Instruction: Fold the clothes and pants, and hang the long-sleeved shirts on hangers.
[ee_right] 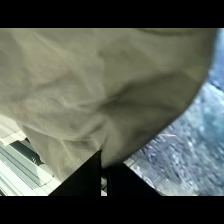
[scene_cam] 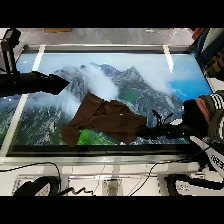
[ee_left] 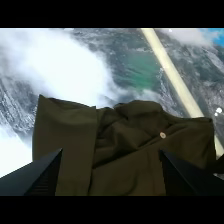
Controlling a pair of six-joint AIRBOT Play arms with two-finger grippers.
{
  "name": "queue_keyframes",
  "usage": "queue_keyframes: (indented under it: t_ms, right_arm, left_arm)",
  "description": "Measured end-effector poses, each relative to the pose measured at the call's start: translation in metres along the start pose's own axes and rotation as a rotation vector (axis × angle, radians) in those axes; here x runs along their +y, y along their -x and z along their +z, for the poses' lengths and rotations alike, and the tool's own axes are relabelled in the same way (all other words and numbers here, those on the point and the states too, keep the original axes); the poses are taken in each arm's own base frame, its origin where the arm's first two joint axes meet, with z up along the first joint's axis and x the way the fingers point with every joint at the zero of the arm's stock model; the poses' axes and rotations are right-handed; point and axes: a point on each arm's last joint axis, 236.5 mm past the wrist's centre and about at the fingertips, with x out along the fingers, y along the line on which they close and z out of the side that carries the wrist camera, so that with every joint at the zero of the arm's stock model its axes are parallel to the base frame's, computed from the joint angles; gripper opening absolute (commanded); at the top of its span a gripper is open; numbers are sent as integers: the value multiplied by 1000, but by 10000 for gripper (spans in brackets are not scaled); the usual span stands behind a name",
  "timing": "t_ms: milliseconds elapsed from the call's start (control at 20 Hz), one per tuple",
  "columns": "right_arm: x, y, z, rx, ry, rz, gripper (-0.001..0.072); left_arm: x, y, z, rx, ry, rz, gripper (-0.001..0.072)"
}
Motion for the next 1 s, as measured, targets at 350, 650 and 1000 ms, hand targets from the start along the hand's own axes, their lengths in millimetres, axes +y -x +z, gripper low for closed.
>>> queue_keyframes:
  t_ms: [350,650,1000]
  right_arm:
    - [5,-2,-7,28,58,8,18]
    - [7,-2,-10,40,66,16,17]
    - [8,-2,-11,46,67,22,18]
  left_arm:
    - [24,-36,-8,48,19,15,703]
    - [-4,-72,-13,89,216,-181,689]
    - [-7,-105,-35,189,327,-256,269]
